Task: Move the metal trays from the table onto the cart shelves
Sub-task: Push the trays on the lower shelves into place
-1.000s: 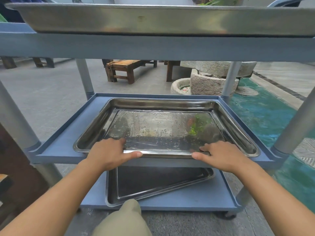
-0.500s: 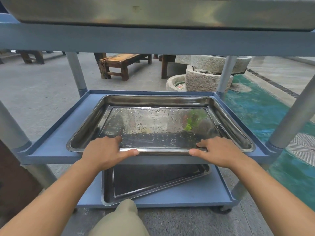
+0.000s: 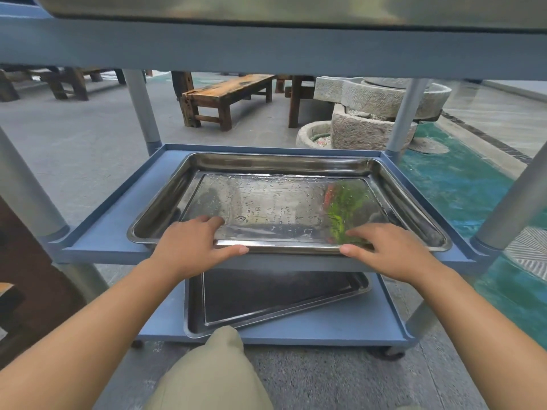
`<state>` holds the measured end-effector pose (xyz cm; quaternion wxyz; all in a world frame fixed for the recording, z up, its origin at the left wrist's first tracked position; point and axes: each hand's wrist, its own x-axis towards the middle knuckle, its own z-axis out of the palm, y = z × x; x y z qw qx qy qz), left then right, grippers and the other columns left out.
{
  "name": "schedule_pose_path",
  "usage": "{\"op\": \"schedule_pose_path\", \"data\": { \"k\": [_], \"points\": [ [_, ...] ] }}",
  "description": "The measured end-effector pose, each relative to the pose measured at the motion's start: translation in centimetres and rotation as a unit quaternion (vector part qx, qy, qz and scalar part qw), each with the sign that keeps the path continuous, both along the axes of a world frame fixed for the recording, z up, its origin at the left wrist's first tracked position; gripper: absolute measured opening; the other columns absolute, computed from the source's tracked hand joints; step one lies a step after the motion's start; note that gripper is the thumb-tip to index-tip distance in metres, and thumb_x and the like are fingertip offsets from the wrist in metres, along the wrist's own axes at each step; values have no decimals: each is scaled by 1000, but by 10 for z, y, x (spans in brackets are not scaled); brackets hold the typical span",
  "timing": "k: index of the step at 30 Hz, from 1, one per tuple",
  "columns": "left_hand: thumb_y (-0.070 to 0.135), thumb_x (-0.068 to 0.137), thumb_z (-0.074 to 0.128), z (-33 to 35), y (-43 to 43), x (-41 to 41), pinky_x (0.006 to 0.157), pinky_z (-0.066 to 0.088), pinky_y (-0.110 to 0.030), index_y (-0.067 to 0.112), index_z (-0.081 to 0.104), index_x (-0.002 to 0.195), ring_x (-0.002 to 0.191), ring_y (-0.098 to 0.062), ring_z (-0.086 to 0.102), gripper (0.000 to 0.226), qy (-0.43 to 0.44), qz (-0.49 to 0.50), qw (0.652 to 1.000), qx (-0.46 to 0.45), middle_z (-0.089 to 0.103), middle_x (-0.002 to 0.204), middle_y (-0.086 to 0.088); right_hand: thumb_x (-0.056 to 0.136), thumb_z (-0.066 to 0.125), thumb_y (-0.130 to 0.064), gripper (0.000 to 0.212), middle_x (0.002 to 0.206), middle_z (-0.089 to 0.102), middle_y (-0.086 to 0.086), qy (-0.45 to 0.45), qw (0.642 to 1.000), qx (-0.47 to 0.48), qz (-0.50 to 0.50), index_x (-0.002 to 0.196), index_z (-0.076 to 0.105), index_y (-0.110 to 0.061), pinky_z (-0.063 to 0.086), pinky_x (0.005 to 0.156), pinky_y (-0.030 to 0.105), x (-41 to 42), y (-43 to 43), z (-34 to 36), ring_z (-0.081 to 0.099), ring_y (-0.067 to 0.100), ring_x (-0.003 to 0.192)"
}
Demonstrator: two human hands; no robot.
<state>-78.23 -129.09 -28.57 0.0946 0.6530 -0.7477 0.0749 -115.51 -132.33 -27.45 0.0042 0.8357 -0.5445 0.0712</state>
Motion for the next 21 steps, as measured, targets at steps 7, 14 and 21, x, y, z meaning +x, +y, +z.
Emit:
{"op": "schedule_pose_path", "data": {
  "k": [7,14,21],
  "points": [
    [61,87,47,0,40,-17,80,48,-42,16,67,110,91,-25,53,54,45,-150,984,-91,59,97,-1,95,51,-52,49,134,59,-4,-93,988,-77,92,131,61,-20,43,106,34,5,33,-8,50,13,127],
    [64,88,36,-39,57,-20,59,49,-30,21,68,105,66,-13,58,56,62,-190,979,33,60,76,11,93,61,-22,28,120,67,8,-176,951,-195,166,110,72,-2,48,100,38,31,61,-50,60,28,115],
    [78,83,19,-116,35,-10,70,51,-33,29,58,117,84,-16,63,72,49,-149,981,113,63,90,12,94,60,-26,30,119,67,3,-134,968,-85,193,114,71,-8,50,97,34,37,56,-127,61,23,112]
  ]
}}
